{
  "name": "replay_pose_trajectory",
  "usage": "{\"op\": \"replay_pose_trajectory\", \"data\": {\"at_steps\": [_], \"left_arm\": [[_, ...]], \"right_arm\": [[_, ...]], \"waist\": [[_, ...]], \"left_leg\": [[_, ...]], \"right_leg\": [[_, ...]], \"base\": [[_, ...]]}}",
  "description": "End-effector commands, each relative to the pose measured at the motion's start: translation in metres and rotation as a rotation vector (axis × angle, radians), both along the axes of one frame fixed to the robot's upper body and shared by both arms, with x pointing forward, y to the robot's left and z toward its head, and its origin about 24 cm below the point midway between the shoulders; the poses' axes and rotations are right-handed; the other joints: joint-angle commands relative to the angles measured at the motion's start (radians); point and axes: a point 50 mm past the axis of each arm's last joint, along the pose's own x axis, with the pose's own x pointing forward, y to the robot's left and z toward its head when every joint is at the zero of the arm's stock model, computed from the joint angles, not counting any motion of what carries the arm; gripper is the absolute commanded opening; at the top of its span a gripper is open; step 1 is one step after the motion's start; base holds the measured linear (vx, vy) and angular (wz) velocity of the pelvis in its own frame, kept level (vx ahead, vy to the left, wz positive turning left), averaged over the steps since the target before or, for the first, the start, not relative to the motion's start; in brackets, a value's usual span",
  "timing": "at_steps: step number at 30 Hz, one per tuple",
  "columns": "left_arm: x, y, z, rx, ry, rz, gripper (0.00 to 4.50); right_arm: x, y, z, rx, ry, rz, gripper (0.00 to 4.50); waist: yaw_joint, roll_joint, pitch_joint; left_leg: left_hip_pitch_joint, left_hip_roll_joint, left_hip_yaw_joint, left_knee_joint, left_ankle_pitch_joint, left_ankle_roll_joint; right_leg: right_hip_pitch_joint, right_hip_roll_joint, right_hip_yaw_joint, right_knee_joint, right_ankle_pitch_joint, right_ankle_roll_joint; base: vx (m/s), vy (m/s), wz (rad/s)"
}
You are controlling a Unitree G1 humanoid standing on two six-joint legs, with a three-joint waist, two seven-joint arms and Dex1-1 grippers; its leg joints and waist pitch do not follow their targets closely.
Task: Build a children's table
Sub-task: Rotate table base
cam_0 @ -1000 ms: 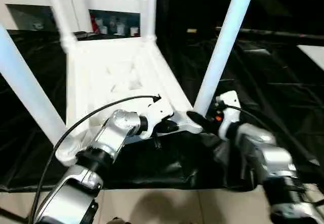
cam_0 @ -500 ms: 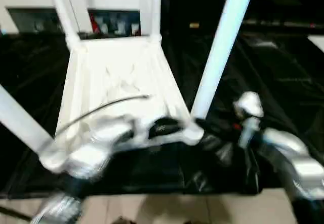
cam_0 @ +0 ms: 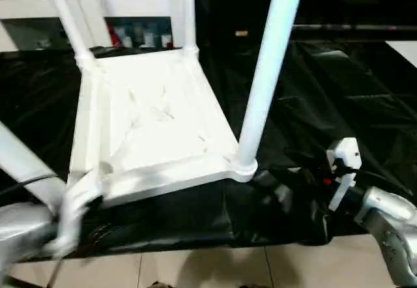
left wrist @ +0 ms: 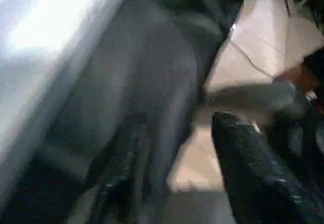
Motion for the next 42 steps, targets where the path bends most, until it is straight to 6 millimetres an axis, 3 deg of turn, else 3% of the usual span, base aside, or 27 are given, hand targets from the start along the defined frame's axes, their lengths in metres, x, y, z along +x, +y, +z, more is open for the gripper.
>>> {"op": "replay_pose_trajectory", "data": {"at_steps": [1, 2, 5, 6, 10, 11, 14, 16, 19, 22, 24, 26, 27, 28, 29, 31, 32, 33, 34, 35, 36, 37, 38, 39, 40, 41, 42], "left_arm": [[-0.003, 0.005, 0.005, 0.003, 0.013, 0.005, 2.5], [-0.01, 0.017, 0.007, 0.033, 0.051, 0.035, 2.79], [-0.015, 0.028, 0.012, 0.052, 0.072, 0.069, 3.02], [-0.017, 0.034, 0.015, 0.057, 0.08, 0.089, 3.02], [-0.028, 0.062, 0.024, 0.124, 0.129, 0.173, 3.31], [-0.033, 0.08, 0.029, 0.162, 0.133, 0.238, 3.38], [-0.031, 0.097, 0.041, 0.125, 0.072, 0.337, 3.7], [-0.027, 0.109, 0.056, 0.06, -0.008, 0.408, 3.82], [-0.025, 0.115, 0.068, 0.009, -0.059, 0.438, 4.15], [-0.024, 0.124, 0.081, -0.015, -0.127, 0.468, 4.44], [-0.023, 0.125, 0.083, -0.017, -0.14, 0.468, 4.44], [-0.02, 0.123, 0.089, -0.045, -0.173, 0.454, 4.44], [-0.016, 0.119, 0.092, -0.07, -0.197, 0.438, 4.44], [-0.01, 0.114, 0.094, -0.087, -0.229, 0.424, 4.44], [-0.01, 0.114, 0.094, -0.087, -0.229, 0.424, 4.44], [-0.001, 0.106, 0.092, -0.101, -0.267, 0.405, 4.44], [0.008, 0.096, 0.092, -0.139, -0.315, 0.381, 4.44], [0.011, 0.093, 0.092, -0.158, -0.336, 0.372, 4.44], [0.011, 0.093, 0.092, -0.158, -0.336, 0.372, 4.44], [0.025, 0.075, 0.089, -0.216, -0.382, 0.341, 4.44], [0.029, 0.066, 0.086, -0.244, -0.377, 0.327, 4.44], [0.033, 0.056, 0.083, -0.261, -0.384, 0.307, 4.44], [0.035, 0.05, 0.082, -0.269, -0.387, 0.295, 4.44], [0.035, 0.05, 0.082, -0.269, -0.387, 0.295, 4.44], [0.037, 0.037, 0.081, -0.318, -0.371, 0.255, 4.44], [0.04, 0.025, 0.08, -0.355, -0.365, 0.215, 4.44], [0.043, 0.012, 0.08, -0.384, -0.362, 0.178, 4.44]], "right_arm": [[0.001, 0.003, 0.001, -0.005, -0.006, 0.015, 3.16], [0.001, 0.007, 0.0, 0.0, -0.002, 0.026, 3.16], [0.0, 0.009, -0.001, 0.009, 0.006, 0.039, 3.16], [0.0, 0.011, -0.002, 0.012, 0.012, 0.047, 3.16], [-0.004, 0.017, -0.008, 0.001, 0.033, 0.077, 3.16], [-0.002, 0.019, -0.011, -0.004, 0.031, 0.062, 3.16], [0.005, 0.02, -0.014, -0.019, 0.027, 0.007, 3.16], [0.012, 0.023, -0.018, -0.042, 0.017, -0.05, 3.16], [0.013, 0.028, -0.023, -0.061, 0.019, -0.048, 3.16], [0.012, 0.034, -0.028, -0.069, 0.022, -0.036, 3.16], [0.011, 0.035, -0.029, -0.07, 0.021, -0.033, 3.16], [0.011, 0.036, -0.03, -0.065, 0.024, -0.029, 3.16], [0.011, 0.037, -0.031, -0.068, 0.021, -0.03, 3.16], [0.012, 0.038, -0.032, -0.074, 0.015, -0.034, 3.16], [0.012, 0.038, -0.032, -0.074, 0.015, -0.034, 3.16], [0.014, 0.042, -0.033, -0.081, 0.0, -0.042, 3.16], [0.016, 0.047, -0.035, -0.074, -0.006, -0.044, 3.16], [0.017, 0.049, -0.035, -0.07, -0.007, -0.044, 3.16], [0.017, 0.049, -0.035, -0.07, -0.007, -0.044, 3.16], [0.019, 0.054, -0.037, -0.065, -0.013, -0.068, 3.16], [0.021, 0.057, -0.039, -0.068, -0.016, -0.086, 3.16], [0.024, 0.059, -0.041, -0.066, -0.017, -0.107, 3.16], [0.025, 0.061, -0.042, -0.065, -0.017, -0.119, 3.16], [0.025, 0.061, -0.042, -0.065, -0.017, -0.119, 3.16], [0.029, 0.063, -0.044, -0.054, -0.008, -0.139, 3.16], [0.033, 0.065, -0.045, -0.054, -0.004, -0.159, 3.16], [0.038, 0.067, -0.047, -0.058, 0.001, -0.181, 3.16]], "waist": [[-0.001, 0.007, -0.037], [-0.001, 0.006, -0.037], [-0.001, 0.006, -0.031], [0.001, -0.001, -0.033], [-0.004, -0.004, -0.032], [-0.006, -0.006, -0.031], [-0.011, -0.008, -0.03], [-0.01, -0.006, -0.028], [-0.01, -0.008, -0.025], [-0.011, -0.008, -0.023], [-0.013, -0.01, -0.022], [-0.011, -0.005, -0.022], [-0.013, -0.002, -0.021], [-0.01, 0.009, -0.016], [-0.013, 0.01, -0.012], [-0.011, 0.012, -0.002], [0.045, 0.029, -0.012], [0.082, -0.001, -0.018], [0.049, -0.078, -0.034], [0.05, -0.049, -0.019], [0.067, -0.041, -0.032], [0.097, -0.017, -0.047], [0.083, -0.002, -0.051], [0.059, -0.003, -0.048], [0.055, -0.001, -0.043], [0.053, -0.013, -0.044], [0.054, -0.007, -0.043]], "left_leg": [[0.034, 0.055, -0.041, -0.085, -0.483, -0.029], [0.043, 0.056, -0.041, -0.084, -0.507, -0.039], [0.049, 0.053, -0.044, -0.087, -0.565, -0.052], [0.052, 0.053, -0.046, -0.085, -0.57, -0.054], [0.042, 0.049, -0.049, -0.089, -0.58, -0.052], [0.04, 0.049, -0.05, -0.09, -0.584, -0.051], [0.045, 0.048, -0.056, -0.09, -0.613, -0.058], [0.057, 0.045, -0.056, -0.089, -0.653, -0.069], [0.059, 0.049, -0.061, -0.095, -0.69, -0.08], [0.065, 0.045, -0.061, -0.093, -0.72, -0.076], [0.065, 0.046, -0.066, -0.094, -0.723, -0.076], [0.063, 0.05, -0.07, -0.102, -0.738, -0.079], [0.063, 0.052, -0.073, -0.109, -0.766, -0.084], [0.069, 0.057, -0.072, -0.121, -0.82, -0.095], [0.07, 0.059, -0.069, -0.131, -0.848, -0.1], [0.042, 0.071, -0.053, -0.179, -0.91, -0.102], [-0.051, 0.089, -0.016, -0.249, -0.955, -0.115], [-0.033, 0.076, 0.031, -0.242, -0.843, -0.099], [0.117, 0.018, 0.002, -0.013, -0.543, -0.099], [0.114, 0.019, -0.047, 0.083, -0.369, -0.052], [-0.004, 0.027, -0.1, 0.045, -0.097, -0.017], [0.032, 0.055, -0.078, -0.038, -0.116, -0.051], [0.071, 0.065, -0.066, -0.043, -0.173, -0.071], [0.058, 0.062, -0.058, -0.058, -0.286, -0.088], [0.04, 0.059, -0.056, -0.065, -0.321, -0.084], [0.036, 0.054, -0.052, -0.063, -0.324, -0.081], [0.036, 0.051, -0.052, -0.063, -0.322, -0.084]], "right_leg": [[0.002, -0.06, 0.044, -0.09, -0.57, -0.115], [-0.004, -0.058, 0.045, -0.093, -0.578, -0.111], [-0.009, -0.054, 0.045, -0.099, -0.604, -0.099], [-0.01, -0.055, 0.046, -0.096, -0.598, -0.1], [-0.006, -0.057, 0.048, -0.097, -0.611, -0.083], [-0.005, -0.057, 0.047, -0.098, -0.623, -0.078], [-0.007, -0.058, 0.042, -0.103, -0.651, -0.073], [-0.015, -0.055, 0.037, -0.109, -0.66, -0.075], [-0.01, -0.053, 0.033, -0.105, -0.63, -0.081], [-0.011, -0.054, 0.028, -0.114, -0.68, -0.064], [-0.007, -0.056, 0.024, -0.117, -0.693, -0.057], [0.0, -0.055, 0.02, -0.114, -0.671, -0.062], [0.006, -0.05, 0.01, -0.112, -0.637, -0.071], [0.005, -0.038, -0.004, -0.109, -0.6, -0.078], [0.008, -0.029, -0.014, -0.108, -0.574, -0.08], [0.047, -0.001, -0.049, -0.068, -0.519, -0.08], [0.133, 0.005, -0.047, 0.121, -0.319, -0.088], [0.104, 0.006, 0.009, 0.148, -0.387, -0.055], [-0.05, -0.076, 0.066, -0.065, -0.789, -0.004], [-0.065, -0.187, 0.114, -0.142, -0.96, -0.032], [0.057, -0.187, 0.139, -0.09, -0.821, -0.101], [0.03, -0.087, 0.067, -0.044, -0.543, -0.138], [-0.002, -0.054, 0.053, -0.02, -0.371, -0.17], [0.01, -0.03, 0.044, 0.0, -0.195, -0.226], [0.026, -0.041, 0.052, 0.002, -0.161, -0.25], [0.032, -0.042, 0.056, -0.001, -0.168, -0.253], [0.036, -0.05, 0.059, -0.007, -0.202, -0.252]], "base": [[0.0, 0.0, 0.0], [0.0, 0.0, 0.0], [0.0, 0.0, 0.0], [0.0, 0.0, 0.0], [0.0, 0.0, 0.0], [0.0, 0.0, 0.0], [0.0, 0.0, 0.0], [0.0, 0.0, 0.0], [0.0, 0.0, 0.0], [0.0, 0.0, 0.0], [0.0, 0.0, 0.0], [0.0, 0.0, 0.0], [0.0, 0.0, 0.0], [0.0, 0.0, 0.0], [0.0, 0.0, 0.0], [-0.032, -0.006, -0.01], [-0.075, -0.035, 0.1], [-0.075, -0.035, 0.1], [0.038, -0.116, 0.08], [0.07, -0.068, -0.21], [0.07, -0.068, -0.21], [0.0, 0.0, 0.0], [0.0, -0.034, 0.27], [0.0, -0.034, 0.27], [0.0, 0.0, 0.0], [0.0, 0.0, 0.0], [0.0, 0.0, 0.0]]}}
